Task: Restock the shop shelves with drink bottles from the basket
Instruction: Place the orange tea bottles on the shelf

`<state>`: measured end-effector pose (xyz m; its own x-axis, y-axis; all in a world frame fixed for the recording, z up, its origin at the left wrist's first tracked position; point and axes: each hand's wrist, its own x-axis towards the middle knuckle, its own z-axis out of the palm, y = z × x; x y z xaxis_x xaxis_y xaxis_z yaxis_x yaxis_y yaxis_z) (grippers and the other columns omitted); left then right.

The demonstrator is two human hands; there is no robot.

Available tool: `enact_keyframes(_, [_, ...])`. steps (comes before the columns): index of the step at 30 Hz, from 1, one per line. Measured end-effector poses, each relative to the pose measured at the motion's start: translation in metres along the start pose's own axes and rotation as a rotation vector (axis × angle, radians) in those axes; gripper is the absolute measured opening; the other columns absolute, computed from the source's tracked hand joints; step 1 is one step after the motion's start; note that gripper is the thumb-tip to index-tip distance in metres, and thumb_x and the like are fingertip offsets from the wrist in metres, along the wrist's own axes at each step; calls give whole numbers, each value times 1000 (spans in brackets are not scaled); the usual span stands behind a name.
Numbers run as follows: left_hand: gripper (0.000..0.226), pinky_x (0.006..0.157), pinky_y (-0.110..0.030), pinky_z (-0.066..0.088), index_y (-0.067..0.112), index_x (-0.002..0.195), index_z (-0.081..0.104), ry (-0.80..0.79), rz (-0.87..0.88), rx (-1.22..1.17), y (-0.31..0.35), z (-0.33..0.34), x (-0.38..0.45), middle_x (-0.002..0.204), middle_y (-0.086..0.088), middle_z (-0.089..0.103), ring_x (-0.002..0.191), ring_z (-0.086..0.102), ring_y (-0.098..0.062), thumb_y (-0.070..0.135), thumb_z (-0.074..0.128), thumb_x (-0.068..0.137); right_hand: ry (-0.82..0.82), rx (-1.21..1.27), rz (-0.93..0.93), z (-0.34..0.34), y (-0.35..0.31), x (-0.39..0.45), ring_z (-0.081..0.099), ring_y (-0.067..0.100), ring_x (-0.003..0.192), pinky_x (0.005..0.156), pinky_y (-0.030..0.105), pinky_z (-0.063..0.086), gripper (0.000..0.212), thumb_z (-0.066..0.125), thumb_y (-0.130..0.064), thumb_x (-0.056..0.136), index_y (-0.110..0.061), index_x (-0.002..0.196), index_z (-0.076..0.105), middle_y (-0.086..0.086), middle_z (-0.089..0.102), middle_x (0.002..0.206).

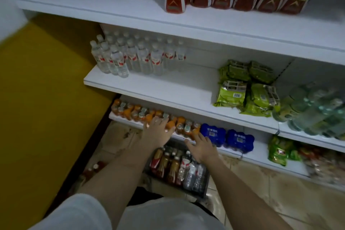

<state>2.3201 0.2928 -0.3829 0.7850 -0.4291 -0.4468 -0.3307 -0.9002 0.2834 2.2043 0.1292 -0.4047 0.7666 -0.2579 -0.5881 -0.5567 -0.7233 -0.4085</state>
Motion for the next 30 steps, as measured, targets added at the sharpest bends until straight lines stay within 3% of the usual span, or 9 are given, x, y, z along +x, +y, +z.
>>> enact_keyframes(4, [69,121,-58,11,34,158,16,-116,26,-34,-17,20,5,167,5,14,155,2,-22,68,25,98,-30,69,78,28,2,7,12,31,151,120,53,16,70,28,-65,98,-29,158,19,2,12,166])
enact_keyframes(7, [69,121,-54,14,33,157,20,-157,13,-31,-34,40,10,166,1,17,153,8,-25,67,26,98,-57,145,141,57,-8,13,17,31,150,120,52,19,69,33,-62,98,-27,156,24,4,18,165])
enact_keyframes(10, [67,122,-49,16,34,157,20,-297,-87,-80,-55,72,11,166,0,18,153,12,-26,65,29,99,-136,235,213,102,-14,23,21,33,148,118,50,23,72,36,-63,96,-24,156,22,8,17,165])
enact_keyframes(13, [63,117,-46,29,35,154,26,-378,-145,-136,-86,122,22,160,-2,31,145,32,-30,62,37,99,-209,369,308,152,-10,40,24,37,146,115,52,29,77,41,-65,93,-28,156,19,8,19,163])
enact_keyframes(17, [75,100,-45,48,38,149,29,-459,-155,-158,-132,219,74,146,0,50,123,55,-27,70,40,83,-208,487,451,228,11,102,50,37,126,103,50,44,87,46,-69,73,-23,147,35,13,49,141])
enact_keyframes(19, [73,95,-43,52,39,150,26,-460,-214,-217,-150,270,103,141,0,53,118,58,-27,58,52,84,-223,508,473,268,30,138,56,34,115,97,50,49,88,45,-67,67,-21,141,40,12,57,131])
enact_keyframes(24, [49,96,-43,53,20,130,51,-387,-323,-387,-185,404,183,122,-4,62,111,61,-24,23,72,85,-237,480,466,365,82,246,56,35,113,96,49,49,67,57,-48,90,-12,143,35,15,54,129])
enact_keyframes(27, [44,95,-46,53,14,123,56,-364,-354,-316,-202,472,222,117,-8,63,108,61,-28,31,70,85,-168,464,496,416,103,299,60,33,111,89,40,50,63,57,-47,92,-10,139,40,13,59,125])
enact_keyframes(30, [57,97,-47,52,12,127,54,-263,-421,-255,-212,526,241,125,-15,60,116,59,-34,50,58,85,-157,370,506,464,117,333,55,35,123,97,40,47,68,55,-43,96,-1,144,31,21,51,135])
